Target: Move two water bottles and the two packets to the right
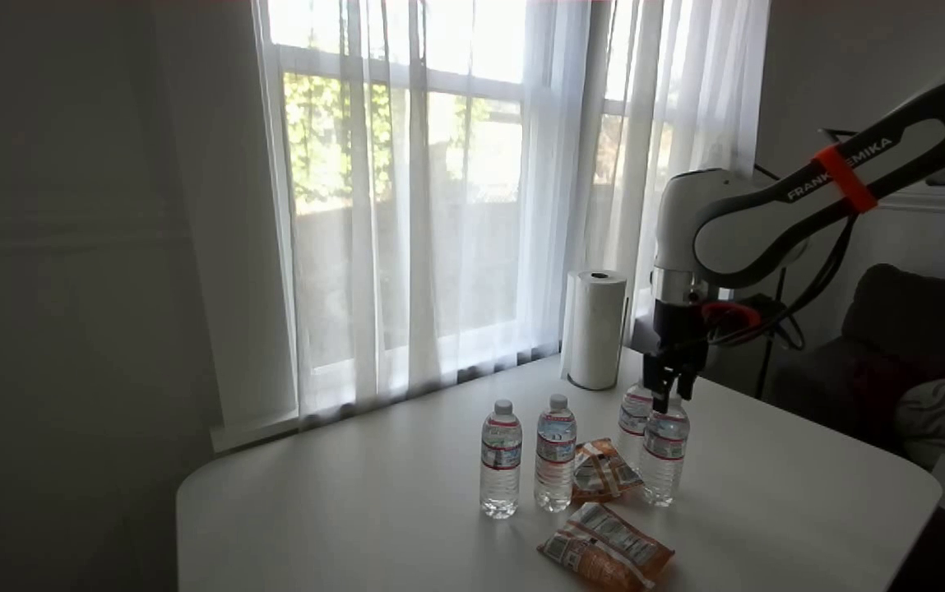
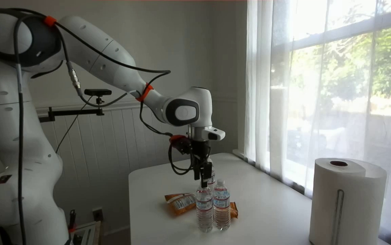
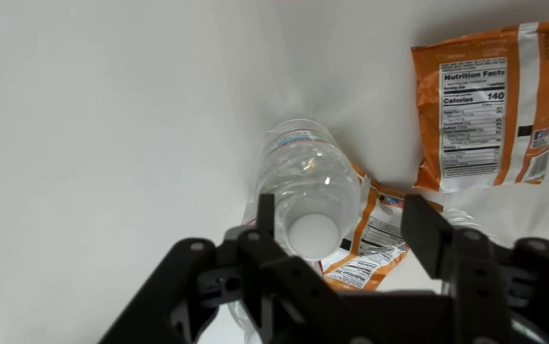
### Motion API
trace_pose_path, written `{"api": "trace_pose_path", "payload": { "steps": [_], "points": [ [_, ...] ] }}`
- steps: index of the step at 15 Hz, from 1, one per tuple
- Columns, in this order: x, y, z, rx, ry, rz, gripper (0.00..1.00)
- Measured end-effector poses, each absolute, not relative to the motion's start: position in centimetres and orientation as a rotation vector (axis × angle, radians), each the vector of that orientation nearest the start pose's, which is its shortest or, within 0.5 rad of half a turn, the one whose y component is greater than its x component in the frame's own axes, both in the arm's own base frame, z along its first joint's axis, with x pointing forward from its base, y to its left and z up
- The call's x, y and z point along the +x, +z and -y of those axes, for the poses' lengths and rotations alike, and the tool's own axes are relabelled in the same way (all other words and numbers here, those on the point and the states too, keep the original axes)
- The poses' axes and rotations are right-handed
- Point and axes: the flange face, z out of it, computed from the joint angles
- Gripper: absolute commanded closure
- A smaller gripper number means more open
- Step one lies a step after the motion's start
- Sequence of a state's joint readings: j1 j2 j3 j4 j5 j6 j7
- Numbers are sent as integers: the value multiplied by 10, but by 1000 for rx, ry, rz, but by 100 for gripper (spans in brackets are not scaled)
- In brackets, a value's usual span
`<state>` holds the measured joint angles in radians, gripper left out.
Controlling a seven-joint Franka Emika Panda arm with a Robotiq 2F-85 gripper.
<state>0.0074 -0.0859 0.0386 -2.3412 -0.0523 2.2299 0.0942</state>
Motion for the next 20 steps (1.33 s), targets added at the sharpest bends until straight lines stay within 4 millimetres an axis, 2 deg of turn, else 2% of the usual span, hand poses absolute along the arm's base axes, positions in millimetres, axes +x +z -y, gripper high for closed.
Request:
{"api": "trace_pose_path", "payload": {
  "steps": [1,5,7,15,20],
  "points": [
    [490,366,-20,-3188,39,-23,55],
    [490,363,-17,-3190,47,-22,84],
    [490,363,-14,-3193,47,-24,94],
    [489,364,-11,-3193,62,-10,92],
    [480,368,-4,-3193,144,-21,92]
  ]
}}
